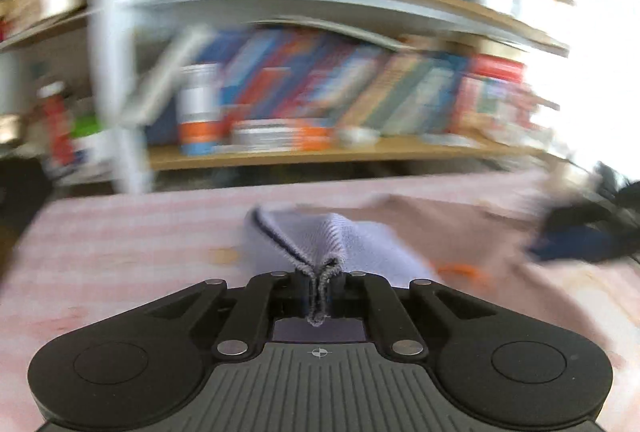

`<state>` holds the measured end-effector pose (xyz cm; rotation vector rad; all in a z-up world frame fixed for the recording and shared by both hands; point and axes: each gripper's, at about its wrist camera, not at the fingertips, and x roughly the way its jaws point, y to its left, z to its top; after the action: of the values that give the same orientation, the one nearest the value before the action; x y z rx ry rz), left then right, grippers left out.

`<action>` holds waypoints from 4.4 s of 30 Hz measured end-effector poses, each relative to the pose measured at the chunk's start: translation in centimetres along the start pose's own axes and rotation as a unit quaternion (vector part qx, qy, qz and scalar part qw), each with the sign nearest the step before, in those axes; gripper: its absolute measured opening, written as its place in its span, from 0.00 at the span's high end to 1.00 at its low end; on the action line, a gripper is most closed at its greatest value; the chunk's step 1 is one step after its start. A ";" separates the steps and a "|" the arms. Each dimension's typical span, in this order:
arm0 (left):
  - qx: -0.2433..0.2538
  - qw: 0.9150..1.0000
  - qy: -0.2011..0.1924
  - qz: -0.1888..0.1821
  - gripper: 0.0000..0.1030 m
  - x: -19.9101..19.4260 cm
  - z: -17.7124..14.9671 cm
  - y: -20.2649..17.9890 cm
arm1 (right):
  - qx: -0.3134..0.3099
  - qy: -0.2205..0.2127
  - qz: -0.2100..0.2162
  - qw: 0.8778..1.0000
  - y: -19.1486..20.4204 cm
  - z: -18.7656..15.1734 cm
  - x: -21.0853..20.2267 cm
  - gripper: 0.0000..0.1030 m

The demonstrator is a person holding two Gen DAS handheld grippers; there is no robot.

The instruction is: Fold clothes

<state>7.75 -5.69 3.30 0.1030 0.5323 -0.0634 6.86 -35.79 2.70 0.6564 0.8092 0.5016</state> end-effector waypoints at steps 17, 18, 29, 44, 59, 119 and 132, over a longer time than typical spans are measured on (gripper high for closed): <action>-0.093 0.993 0.053 0.052 0.62 -0.8 -2.7 10.7 | -0.105 0.030 -0.360 0.927 -7.3 -5.0 -2.0 0.56; -0.096 0.993 0.059 0.040 0.62 -1.1 -3.2 10.3 | -0.114 0.029 -0.366 0.923 -7.3 -5.0 -1.9 0.56; -0.146 0.972 0.146 -0.113 0.31 -3.5 -8.9 4.4 | -0.106 0.029 -0.385 0.917 -8.3 -5.3 -2.3 0.56; -0.198 0.955 0.170 -0.143 0.31 -1.9 -9.7 5.4 | -0.064 0.022 -0.254 0.965 -2.5 -5.5 -7.0 0.91; -0.221 0.942 0.192 -0.164 0.92 -1.2 -10.4 5.9 | -0.016 0.058 -0.323 0.944 -3.3 -9.8 -7.4 0.67; -0.170 0.964 0.194 -0.066 0.96 -7.1 -11.1 4.2 | -0.021 0.046 -0.264 0.963 -6.5 -12.1 -9.0 0.93; -0.166 0.972 0.160 -0.039 0.75 -10.0 -10.4 2.5 | -0.082 0.038 -0.259 0.962 -4.7 -12.5 -10.0 0.52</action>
<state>-5.89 -1.68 -0.30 -0.2393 0.8625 -0.0339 -8.15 -41.18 -2.09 0.2530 0.9595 0.1130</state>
